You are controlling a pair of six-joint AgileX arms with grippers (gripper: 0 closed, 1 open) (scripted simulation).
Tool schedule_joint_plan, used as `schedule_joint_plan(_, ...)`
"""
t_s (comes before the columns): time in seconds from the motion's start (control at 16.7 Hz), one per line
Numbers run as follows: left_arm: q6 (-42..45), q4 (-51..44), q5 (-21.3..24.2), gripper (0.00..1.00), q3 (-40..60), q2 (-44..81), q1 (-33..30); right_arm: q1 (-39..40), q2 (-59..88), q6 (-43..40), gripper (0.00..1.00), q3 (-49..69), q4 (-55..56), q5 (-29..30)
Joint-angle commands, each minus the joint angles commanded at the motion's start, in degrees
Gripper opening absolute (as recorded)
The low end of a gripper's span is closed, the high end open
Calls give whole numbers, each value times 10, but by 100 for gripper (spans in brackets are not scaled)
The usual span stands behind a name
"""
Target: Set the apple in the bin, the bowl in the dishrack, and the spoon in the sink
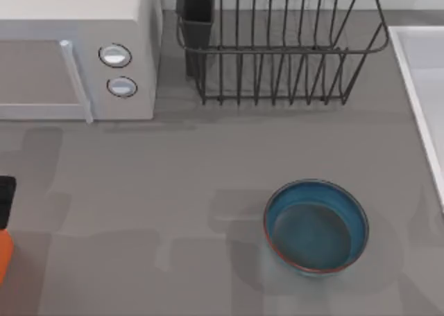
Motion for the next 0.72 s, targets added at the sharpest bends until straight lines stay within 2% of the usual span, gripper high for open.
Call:
schedule_joint_plan(0.66,0,0,0,98,0,0,0,0,0,0,100,0,0,0)
schedule_joint_plan(0.72,0,0,0,100,0,0,0,0,0,0,100,0,0,0)
